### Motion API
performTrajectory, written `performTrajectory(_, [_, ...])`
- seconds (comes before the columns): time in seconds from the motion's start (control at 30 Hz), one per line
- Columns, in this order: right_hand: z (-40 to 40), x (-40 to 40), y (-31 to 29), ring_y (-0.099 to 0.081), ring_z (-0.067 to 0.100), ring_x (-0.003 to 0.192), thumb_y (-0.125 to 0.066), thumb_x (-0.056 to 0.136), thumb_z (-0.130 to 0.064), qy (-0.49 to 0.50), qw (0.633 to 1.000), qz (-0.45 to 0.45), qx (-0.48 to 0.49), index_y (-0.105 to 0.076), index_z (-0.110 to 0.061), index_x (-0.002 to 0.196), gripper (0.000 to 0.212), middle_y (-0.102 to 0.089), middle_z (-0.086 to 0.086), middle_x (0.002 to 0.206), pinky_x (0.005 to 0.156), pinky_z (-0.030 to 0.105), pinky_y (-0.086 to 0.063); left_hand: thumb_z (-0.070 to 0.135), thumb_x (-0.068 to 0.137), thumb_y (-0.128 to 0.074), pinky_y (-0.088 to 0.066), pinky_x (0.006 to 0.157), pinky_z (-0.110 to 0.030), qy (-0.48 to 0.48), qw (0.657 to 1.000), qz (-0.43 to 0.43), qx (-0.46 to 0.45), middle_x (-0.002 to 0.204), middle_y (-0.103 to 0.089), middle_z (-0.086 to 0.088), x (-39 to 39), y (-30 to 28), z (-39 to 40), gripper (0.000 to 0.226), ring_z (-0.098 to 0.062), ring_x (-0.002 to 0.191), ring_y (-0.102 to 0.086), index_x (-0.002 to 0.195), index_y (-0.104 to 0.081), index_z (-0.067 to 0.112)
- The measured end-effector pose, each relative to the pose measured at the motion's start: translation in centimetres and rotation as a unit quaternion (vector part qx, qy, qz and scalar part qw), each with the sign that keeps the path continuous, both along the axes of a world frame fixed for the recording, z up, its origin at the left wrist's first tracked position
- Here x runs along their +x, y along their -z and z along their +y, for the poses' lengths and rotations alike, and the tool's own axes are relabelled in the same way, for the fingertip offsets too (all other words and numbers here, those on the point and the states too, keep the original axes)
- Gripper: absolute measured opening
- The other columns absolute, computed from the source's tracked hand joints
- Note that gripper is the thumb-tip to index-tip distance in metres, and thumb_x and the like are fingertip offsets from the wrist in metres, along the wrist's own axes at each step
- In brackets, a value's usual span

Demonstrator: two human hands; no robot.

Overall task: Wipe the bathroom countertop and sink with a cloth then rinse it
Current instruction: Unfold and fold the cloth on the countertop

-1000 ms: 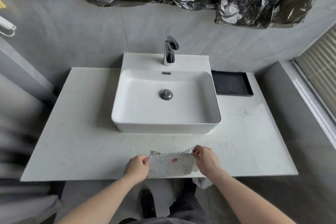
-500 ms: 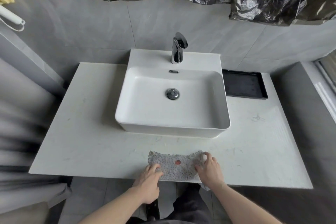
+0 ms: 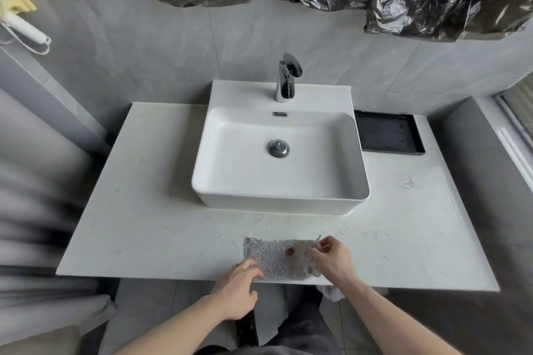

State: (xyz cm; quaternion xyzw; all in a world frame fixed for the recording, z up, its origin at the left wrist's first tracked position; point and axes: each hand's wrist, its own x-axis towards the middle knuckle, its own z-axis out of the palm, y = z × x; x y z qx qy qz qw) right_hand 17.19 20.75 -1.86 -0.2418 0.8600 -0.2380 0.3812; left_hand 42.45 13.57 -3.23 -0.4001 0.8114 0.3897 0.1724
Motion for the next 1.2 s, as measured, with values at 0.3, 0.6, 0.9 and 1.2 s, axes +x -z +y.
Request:
performTrajectory(0.3, [-5.5, 9.4, 0.6, -0.071, 0.009, 0.070, -0.071, 0.087, -0.029, -0.048, 0.996, -0.075, -0.028, -0.069, -0.017, 0.092, 0.013, -0.073, -0.007, 0.085, 0.067, 0.024, -0.061, 0.031, 0.092, -0.056, -0.036, 0.111, -0.026, -0.066, 0.997, 0.029, -0.004, 0.139, -0.042, 0.024, 3.8, -1.3, -0.2, 0.024, -0.003, 0.131, -0.044, 0.106, -0.048, 0.049])
performTrajectory(0.6, [-1.2, 9.1, 4.4, -0.053, 0.029, 0.126, -0.061, 0.093, -0.051, -0.057, 0.993, 0.078, 0.062, -0.043, -0.012, 0.143, 0.066, -0.053, 0.012, 0.138, 0.105, 0.039, -0.044, 0.033, 0.092, -0.057, -0.037, 0.104, -0.022, -0.124, 0.991, 0.046, -0.020, 0.125, -0.047, 0.027, 6.9, -1.8, 0.0, 0.021, 0.002, 0.120, -0.049, 0.110, -0.058, 0.042])
performTrajectory(0.9, [-2.3, 9.9, 3.3, -0.059, 0.015, 0.068, -0.063, 0.083, -0.016, -0.020, 0.997, -0.069, 0.011, -0.059, -0.014, 0.087, 0.006, -0.065, 0.001, 0.079, 0.061, 0.027, -0.049, 0.030, 0.090, -0.061, -0.044, 0.102, -0.025, -0.126, 0.989, 0.075, -0.036, 0.125, -0.049, 0.026, 6.0, -3.2, -1.4, 0.022, 0.002, 0.115, -0.052, 0.110, -0.060, 0.041])
performTrajectory(1.2, [-0.8, 5.4, -8.2, -0.055, 0.015, 0.055, -0.054, 0.078, 0.000, -0.081, 0.970, -0.135, -0.185, -0.056, -0.012, 0.082, 0.013, -0.065, -0.003, 0.064, 0.051, 0.028, -0.047, 0.028, 0.084, -0.071, -0.051, 0.095, -0.021, -0.124, 0.964, 0.233, -0.016, 0.131, -0.046, 0.025, -0.8, -9.1, -4.4, 0.053, 0.003, 0.121, -0.049, 0.132, -0.051, 0.041])
